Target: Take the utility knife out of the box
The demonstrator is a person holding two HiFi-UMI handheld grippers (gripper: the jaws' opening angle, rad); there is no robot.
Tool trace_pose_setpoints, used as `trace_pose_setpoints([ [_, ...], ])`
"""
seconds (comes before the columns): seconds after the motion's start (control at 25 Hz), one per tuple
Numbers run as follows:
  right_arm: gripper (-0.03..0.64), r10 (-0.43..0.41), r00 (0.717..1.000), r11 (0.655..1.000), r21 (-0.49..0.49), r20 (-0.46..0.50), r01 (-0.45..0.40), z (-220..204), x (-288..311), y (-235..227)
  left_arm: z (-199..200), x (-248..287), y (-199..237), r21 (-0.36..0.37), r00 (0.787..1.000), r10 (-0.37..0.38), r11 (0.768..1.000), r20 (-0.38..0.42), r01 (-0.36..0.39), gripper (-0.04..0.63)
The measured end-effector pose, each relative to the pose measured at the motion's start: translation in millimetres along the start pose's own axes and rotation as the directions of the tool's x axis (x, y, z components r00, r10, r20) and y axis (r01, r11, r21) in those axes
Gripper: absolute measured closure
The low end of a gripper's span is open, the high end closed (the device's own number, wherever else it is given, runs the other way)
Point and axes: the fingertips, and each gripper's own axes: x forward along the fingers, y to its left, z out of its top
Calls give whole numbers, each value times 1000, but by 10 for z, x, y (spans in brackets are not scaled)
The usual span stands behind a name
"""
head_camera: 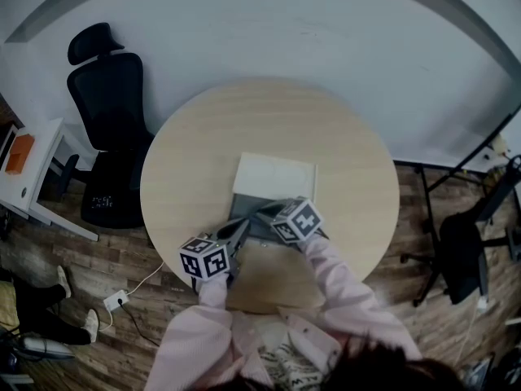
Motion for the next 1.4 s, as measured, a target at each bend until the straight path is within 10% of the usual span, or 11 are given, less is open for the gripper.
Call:
trace_pose_setpoints([
  [1.4,446,-43,973,989,-145,-228,9,-364,302,-28,-76,35,84,-40,1000,9,999,-9,-9,595],
])
